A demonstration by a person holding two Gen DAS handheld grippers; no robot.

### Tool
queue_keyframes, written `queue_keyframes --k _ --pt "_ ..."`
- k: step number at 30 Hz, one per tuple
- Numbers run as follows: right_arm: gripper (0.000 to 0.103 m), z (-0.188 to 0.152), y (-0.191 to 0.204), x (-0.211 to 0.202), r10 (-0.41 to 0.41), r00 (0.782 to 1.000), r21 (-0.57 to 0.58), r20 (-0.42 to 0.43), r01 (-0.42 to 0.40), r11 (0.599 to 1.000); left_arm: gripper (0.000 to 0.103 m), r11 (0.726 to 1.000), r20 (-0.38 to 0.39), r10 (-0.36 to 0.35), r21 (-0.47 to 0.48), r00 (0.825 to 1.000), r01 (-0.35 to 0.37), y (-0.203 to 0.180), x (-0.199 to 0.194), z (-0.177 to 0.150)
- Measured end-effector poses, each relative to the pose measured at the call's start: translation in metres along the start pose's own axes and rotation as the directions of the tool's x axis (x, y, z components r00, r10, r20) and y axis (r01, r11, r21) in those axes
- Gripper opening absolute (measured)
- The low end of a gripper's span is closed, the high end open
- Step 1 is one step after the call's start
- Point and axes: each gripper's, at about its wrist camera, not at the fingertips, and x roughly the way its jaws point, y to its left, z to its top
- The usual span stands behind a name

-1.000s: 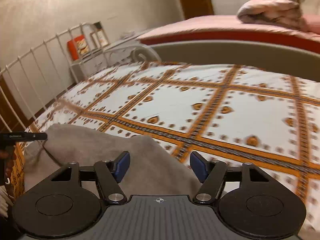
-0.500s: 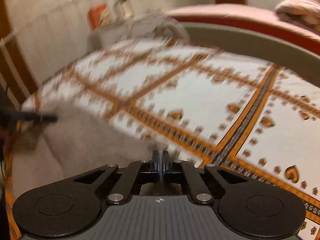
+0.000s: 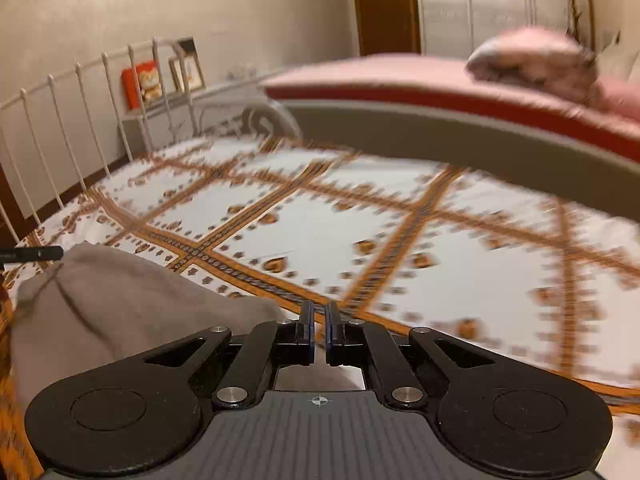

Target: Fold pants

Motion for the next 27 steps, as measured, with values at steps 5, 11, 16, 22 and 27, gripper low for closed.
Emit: queue_keyframes --k 5,11,16,22,27 --pt "0.003 -0.041 -0.046 -0.108 -0.145 0.989 0.006 0.029 0.145 0.989 0.067 0.972 -0.064 -0.053 -0.232 0.997 0.036 0.027 -0.041 -0.024" --pt "0.004 -0.112 -0.121 -0.206 -0.344 0.939 0.282 -0.008 0.332 0.9 0.044 0.937 -0.115 -0.134 -0.338 0.984 0.088 0.031 -0.055 -0.036" --pt "0.004 -0.147 -0.153 -0.25 -0.411 0.909 0.48 -0.07 0.392 0.785 0.032 0.94 -0.156 -0.136 -0.333 0.978 0.078 0.017 -0.042 -0.037" --pt "0.006 -0.153 -0.15 -0.266 -0.416 0.906 0.471 -0.08 0.402 0.785 0.02 0.965 -0.18 -0.076 -0.259 0.981 0.028 0.007 -0.02 -0.04" --pt "0.007 -0.155 -0.15 -0.26 -0.415 0.906 0.465 -0.081 0.403 0.788 0.012 0.99 -0.083 -0.044 -0.138 0.996 0.033 -0.009 -0.03 -0.031"
